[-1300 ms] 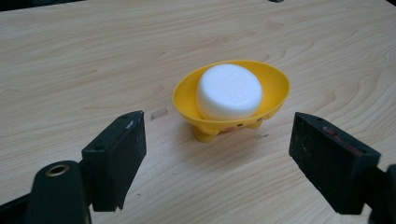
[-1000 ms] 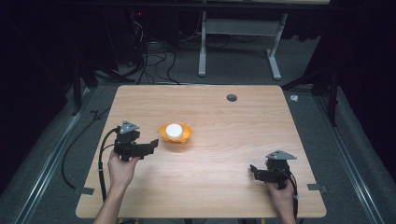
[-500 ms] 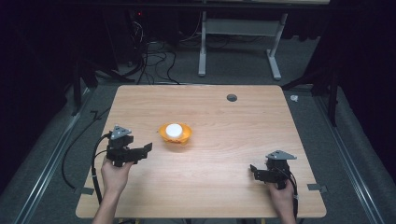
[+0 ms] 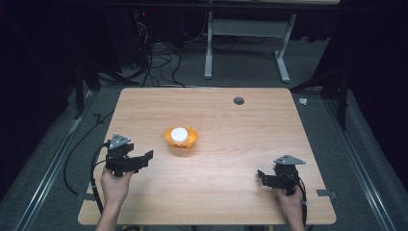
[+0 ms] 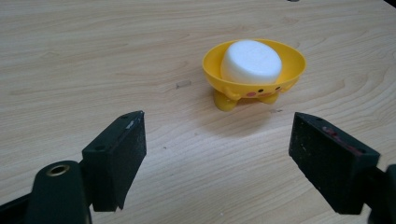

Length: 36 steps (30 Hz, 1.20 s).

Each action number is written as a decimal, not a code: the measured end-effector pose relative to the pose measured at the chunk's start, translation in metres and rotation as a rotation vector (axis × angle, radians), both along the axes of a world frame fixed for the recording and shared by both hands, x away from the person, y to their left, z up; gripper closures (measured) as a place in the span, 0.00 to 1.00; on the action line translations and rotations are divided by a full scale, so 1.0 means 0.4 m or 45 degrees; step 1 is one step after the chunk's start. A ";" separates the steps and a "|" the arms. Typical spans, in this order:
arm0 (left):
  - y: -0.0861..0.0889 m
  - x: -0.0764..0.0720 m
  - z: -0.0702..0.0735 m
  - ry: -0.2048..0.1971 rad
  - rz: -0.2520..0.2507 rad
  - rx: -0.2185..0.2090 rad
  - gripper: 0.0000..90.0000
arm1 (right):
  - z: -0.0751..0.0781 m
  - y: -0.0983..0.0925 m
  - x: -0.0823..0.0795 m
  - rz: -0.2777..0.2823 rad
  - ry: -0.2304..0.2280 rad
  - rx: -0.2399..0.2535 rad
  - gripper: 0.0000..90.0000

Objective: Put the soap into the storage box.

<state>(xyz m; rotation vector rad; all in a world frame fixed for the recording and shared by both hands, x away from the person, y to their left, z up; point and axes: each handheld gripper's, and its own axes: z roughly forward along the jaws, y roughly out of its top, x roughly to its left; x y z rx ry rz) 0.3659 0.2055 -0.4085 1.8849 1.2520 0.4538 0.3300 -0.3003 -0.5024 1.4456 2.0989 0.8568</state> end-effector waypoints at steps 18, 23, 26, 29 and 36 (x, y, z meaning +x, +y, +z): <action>0.007 -0.042 -0.036 -0.001 0.004 0.009 0.22 | 0.000 0.001 -0.001 -0.004 0.002 0.002 0.19; 0.010 -0.045 -0.050 0.010 0.015 -0.010 0.22 | 0.000 0.002 -0.001 -0.007 0.002 0.004 0.19; 0.010 -0.047 -0.056 0.015 0.015 0.003 0.22 | 0.000 0.002 -0.001 -0.008 0.002 0.005 0.19; 0.011 -0.050 -0.063 0.021 0.017 -0.001 0.22 | 0.000 0.002 -0.001 -0.008 0.003 0.005 0.19; 0.012 -0.056 -0.078 0.033 0.027 -0.019 0.22 | 0.000 0.002 -0.001 -0.008 0.002 0.005 0.19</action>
